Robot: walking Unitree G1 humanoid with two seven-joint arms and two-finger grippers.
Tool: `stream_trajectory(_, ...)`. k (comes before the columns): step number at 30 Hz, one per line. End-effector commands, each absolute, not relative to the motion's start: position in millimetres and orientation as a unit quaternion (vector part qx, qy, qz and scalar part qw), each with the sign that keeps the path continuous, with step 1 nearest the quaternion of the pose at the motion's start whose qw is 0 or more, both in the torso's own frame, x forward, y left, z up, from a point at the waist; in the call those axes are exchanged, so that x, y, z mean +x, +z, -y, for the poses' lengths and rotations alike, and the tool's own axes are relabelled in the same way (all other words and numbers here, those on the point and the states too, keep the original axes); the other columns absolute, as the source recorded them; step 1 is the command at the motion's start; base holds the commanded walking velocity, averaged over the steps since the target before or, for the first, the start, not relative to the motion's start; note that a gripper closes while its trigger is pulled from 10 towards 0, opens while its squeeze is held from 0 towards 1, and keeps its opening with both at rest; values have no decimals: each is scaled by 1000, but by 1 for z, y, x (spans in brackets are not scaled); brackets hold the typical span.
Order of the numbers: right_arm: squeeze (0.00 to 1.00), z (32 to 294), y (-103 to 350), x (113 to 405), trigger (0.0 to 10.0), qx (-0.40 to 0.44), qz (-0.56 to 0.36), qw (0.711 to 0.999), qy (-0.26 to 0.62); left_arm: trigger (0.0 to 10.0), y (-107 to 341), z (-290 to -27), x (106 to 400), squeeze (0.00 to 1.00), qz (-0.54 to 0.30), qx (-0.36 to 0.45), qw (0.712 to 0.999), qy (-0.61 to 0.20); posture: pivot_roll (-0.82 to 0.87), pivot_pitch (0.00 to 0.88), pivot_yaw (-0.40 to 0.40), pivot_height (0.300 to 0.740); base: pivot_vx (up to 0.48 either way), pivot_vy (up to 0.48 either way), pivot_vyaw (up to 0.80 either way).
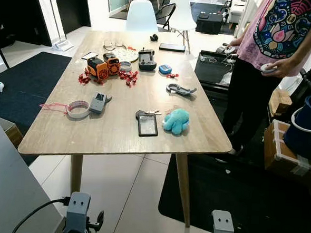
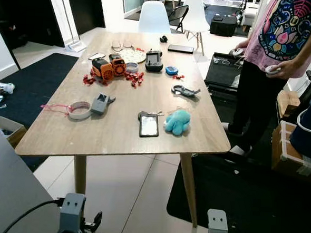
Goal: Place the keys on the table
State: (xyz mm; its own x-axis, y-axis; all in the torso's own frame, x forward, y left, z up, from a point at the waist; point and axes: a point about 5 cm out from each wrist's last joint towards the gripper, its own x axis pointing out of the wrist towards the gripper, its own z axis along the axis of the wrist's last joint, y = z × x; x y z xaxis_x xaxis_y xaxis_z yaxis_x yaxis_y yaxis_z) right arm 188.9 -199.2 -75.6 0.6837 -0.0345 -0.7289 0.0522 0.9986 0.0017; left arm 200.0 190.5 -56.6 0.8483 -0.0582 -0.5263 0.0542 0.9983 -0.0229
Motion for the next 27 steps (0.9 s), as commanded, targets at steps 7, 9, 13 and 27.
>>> stream_trajectory(7,0,194,-82,180,10000,28,-429,903,0,10000,-62,-201,190,0,-296,14,955,14,31,53,13,740,0,0,0)
stream_trajectory(9,0,192,-82,180,10000,27,-430,902,8,10000,-63,-202,190,0,-297,12,955,19,32,53,12,740,0,0,0)
stream_trajectory(13,0,190,-82,180,10000,21,-430,902,19,10000,-63,-202,189,0,-299,7,954,22,34,53,9,740,0,0,0)
stream_trajectory(27,0,186,-81,183,10000,-2,-428,903,44,10000,-67,-202,186,0,-317,10,948,27,36,54,1,740,0,0,117)
